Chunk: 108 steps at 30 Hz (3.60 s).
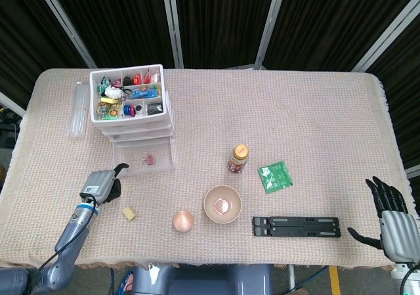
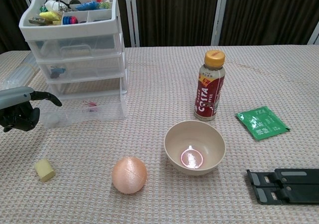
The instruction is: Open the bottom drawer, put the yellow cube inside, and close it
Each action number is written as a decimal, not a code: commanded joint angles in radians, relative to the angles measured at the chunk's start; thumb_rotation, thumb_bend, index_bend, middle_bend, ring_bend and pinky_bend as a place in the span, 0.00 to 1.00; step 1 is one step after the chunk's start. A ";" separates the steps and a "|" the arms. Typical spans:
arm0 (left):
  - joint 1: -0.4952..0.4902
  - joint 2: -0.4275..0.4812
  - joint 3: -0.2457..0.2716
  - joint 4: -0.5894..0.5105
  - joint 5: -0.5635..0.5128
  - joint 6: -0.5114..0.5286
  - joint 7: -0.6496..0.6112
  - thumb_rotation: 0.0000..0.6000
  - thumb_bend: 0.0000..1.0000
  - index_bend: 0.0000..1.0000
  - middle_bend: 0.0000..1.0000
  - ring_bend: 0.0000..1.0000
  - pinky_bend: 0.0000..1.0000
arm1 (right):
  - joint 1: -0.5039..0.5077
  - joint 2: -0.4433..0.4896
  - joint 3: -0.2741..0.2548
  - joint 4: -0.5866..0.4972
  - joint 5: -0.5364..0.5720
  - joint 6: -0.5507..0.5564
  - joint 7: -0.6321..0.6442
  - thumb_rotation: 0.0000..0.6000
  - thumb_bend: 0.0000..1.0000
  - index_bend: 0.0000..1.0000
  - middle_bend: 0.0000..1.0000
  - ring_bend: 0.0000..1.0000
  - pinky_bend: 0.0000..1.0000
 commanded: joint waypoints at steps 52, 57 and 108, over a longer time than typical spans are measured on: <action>0.002 0.008 0.176 0.112 0.462 -0.133 0.251 1.00 0.24 0.47 1.00 0.93 0.76 | -0.002 -0.003 0.004 0.000 0.000 0.007 -0.002 1.00 0.00 0.05 0.00 0.00 0.00; 0.003 -0.004 0.176 0.117 0.452 -0.146 0.252 1.00 0.42 0.55 1.00 0.93 0.76 | -0.003 -0.003 0.004 0.000 0.000 0.007 -0.002 1.00 0.00 0.05 0.00 0.00 0.00; -0.017 0.018 0.092 0.249 0.545 0.044 0.182 1.00 0.52 0.33 0.48 0.47 0.49 | -0.004 0.000 0.004 -0.003 0.005 0.005 0.000 1.00 0.00 0.05 0.00 0.00 0.00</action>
